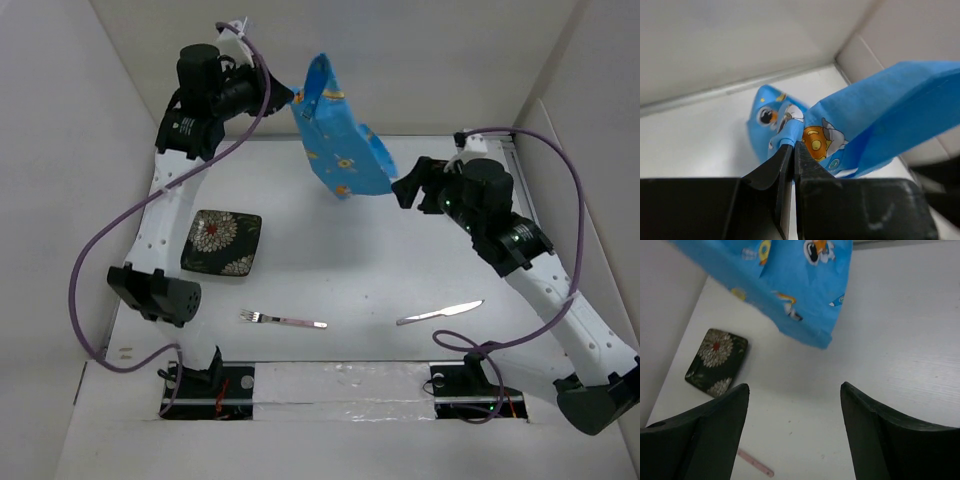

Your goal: Set the dinner table for one person

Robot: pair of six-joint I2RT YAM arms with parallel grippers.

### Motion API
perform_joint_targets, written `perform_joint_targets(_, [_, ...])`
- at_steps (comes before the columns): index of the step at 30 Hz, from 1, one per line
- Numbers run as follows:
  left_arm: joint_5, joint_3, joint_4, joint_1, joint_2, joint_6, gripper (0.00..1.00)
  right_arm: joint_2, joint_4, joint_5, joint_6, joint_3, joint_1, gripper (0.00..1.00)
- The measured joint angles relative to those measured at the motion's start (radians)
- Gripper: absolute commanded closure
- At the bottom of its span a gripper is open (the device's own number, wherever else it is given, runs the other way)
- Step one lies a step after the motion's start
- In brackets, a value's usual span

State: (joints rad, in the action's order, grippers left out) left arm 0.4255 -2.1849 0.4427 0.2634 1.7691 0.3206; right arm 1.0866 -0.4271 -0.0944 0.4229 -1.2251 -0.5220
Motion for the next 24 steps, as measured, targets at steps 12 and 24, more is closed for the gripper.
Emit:
perform_joint_targets(12, [0.316,0.873,-0.174,-0.023,-0.256,-0.061,1.00,-0.067,-0.024,0.005,0.051,0.149,0.109,0.98])
perform_joint_targets(24, [0.330,0.576,-0.285,-0.056,0.122,0.003,1.00,0.305,0.000,0.068,0.040,0.233,0.146,0.34])
